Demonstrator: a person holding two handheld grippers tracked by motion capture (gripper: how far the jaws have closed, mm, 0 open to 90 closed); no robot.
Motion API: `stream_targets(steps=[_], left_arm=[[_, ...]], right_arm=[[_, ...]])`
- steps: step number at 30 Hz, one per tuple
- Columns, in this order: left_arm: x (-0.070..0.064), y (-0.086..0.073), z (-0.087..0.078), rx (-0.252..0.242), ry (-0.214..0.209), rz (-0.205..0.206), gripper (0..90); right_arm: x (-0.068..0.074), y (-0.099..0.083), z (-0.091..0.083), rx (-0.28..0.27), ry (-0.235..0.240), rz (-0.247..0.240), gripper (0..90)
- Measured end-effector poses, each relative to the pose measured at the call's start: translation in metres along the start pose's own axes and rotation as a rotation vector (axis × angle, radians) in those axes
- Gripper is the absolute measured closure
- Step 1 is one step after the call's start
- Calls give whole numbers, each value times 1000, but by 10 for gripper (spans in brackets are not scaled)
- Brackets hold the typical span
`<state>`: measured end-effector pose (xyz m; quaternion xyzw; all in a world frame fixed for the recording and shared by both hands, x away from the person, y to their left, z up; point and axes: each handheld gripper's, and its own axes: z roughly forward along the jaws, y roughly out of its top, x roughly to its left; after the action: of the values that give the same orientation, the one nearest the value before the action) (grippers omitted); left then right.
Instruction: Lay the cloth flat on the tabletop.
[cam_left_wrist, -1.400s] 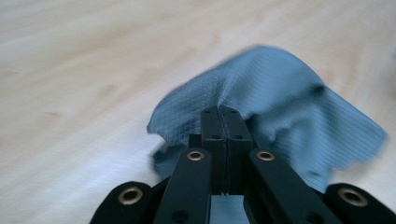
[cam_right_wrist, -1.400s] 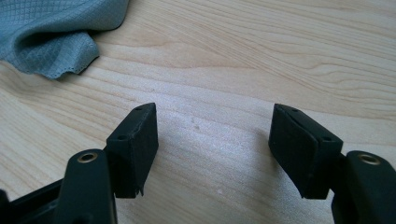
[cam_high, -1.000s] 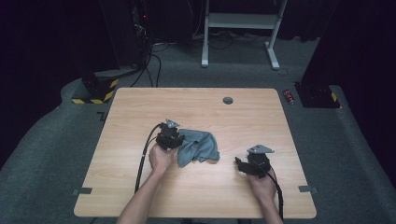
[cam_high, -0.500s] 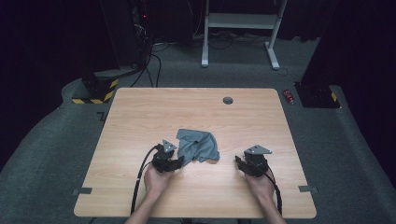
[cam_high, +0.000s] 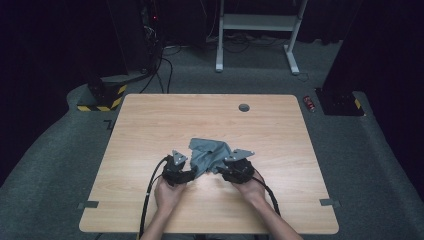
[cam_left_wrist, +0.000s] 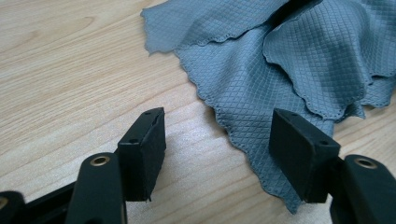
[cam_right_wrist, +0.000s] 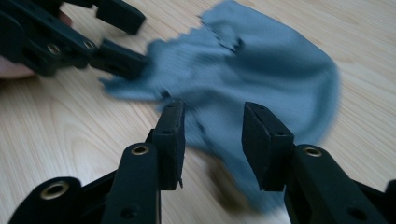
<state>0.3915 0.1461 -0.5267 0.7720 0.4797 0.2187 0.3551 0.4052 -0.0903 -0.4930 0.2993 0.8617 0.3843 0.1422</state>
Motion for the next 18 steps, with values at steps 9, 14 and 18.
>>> stream_targets(steps=[9,14,18], left_arm=[[0,0,0,1,3,-1,358],[0,0,0,1,2,-2,356],[0,0,0,1,2,-2,356]], right_arm=[[16,23,28,61,18,-63,557],[11,25,38,92,30,-66,854],[7,27,32,53,5,-52,881]])
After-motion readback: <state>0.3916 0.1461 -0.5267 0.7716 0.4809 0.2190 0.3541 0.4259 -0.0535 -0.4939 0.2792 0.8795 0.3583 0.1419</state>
